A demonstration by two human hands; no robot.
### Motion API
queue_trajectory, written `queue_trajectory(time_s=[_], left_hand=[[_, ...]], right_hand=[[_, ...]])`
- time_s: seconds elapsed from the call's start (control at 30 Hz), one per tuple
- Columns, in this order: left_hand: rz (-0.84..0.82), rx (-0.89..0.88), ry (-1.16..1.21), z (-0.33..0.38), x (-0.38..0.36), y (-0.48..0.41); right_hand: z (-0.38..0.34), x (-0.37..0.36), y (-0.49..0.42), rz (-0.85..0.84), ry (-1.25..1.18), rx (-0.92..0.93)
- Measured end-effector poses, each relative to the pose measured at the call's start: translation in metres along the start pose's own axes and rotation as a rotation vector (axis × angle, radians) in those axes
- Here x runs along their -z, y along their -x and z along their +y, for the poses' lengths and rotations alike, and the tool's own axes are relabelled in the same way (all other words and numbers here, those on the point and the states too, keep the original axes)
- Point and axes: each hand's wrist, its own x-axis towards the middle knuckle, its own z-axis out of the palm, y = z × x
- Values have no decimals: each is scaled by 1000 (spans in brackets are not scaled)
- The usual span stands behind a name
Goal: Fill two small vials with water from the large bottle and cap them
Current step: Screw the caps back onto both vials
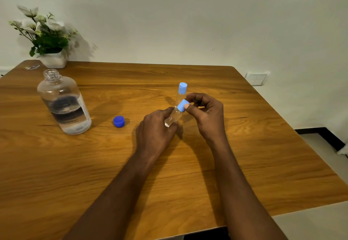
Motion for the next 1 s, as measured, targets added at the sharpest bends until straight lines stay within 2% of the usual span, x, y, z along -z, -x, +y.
queue_trajectory(time_s=[0.27,0.5,0.63,1.0], left_hand=[[-3,17,6,1,-1,0],[-12,31,-7,1,-2,-1],[-3,8,8,2,-1,0],[1,-1,28,2,1,0]], right_hand=[[0,0,1,2,-51,-3],[1,-2,0,-11,1,-11],[2,0,1,-3,-73,-25],[3,0,0,-28,12,-19]])
